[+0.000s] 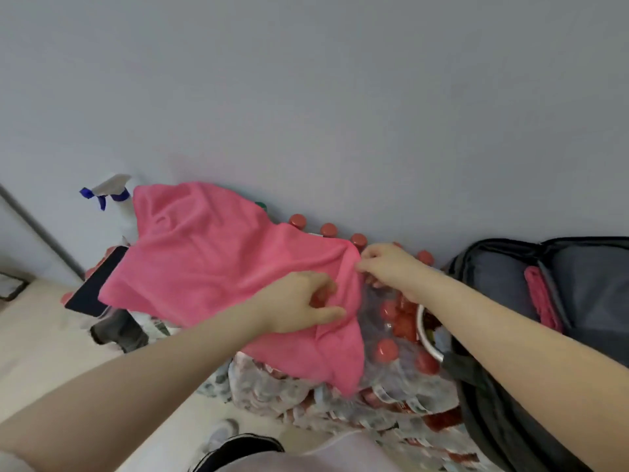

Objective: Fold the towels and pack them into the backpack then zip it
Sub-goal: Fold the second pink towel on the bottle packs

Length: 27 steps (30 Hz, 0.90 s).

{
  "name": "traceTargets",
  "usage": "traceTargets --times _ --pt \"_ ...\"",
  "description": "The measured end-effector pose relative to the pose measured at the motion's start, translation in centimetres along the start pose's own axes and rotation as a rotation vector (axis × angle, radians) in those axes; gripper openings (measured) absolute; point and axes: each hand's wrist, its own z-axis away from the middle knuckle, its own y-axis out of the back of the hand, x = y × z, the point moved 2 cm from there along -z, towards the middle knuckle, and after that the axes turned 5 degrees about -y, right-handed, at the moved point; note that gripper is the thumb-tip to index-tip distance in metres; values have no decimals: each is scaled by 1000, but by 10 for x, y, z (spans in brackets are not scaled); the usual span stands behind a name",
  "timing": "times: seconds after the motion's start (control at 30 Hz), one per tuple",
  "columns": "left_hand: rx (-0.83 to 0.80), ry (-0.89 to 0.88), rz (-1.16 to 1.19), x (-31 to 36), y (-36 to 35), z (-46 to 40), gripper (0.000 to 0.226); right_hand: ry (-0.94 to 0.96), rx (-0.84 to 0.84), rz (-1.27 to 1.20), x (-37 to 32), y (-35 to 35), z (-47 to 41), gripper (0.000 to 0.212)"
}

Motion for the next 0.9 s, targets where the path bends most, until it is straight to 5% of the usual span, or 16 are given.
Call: traceTargets --times 0.17,0.43,0.6,0.7,0.8,0.9 --pt "124 252 -315 36 -41 -3 49 40 -189 -379 -5 26 -4 25" --pt "446 304 -68 75 -53 -10 10 278 99 -59 14 71 -24 25" --pt "543 169 -206 111 -39 -29 49 413 328 439 12 127 -19 9" --pt "376 166 -41 133 -39 -51 32 313 349 674 18 143 -21 18" --pt "-87 199 104 143 -56 -62 20 270 375 841 20 126 -17 30" --pt "-337 271 345 133 -65 -48 47 412 335 859 5 85 -9 30"
